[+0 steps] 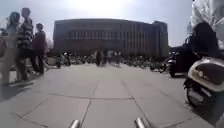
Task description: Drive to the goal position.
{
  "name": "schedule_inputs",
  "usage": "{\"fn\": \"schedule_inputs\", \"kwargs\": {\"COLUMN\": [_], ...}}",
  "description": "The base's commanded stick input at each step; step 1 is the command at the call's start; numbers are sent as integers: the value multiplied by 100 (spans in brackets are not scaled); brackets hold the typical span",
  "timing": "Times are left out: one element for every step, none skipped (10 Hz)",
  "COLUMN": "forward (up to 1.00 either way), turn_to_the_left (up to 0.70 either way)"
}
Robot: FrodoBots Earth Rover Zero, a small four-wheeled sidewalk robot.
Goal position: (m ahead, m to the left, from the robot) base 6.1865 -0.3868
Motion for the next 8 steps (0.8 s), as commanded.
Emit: {"fn": "schedule_inputs", "kwargs": {"forward": [85,85,85,85,85,85,85,85], "turn_to_the_left": [1,1,1,1,1,1,-5,-10]}}
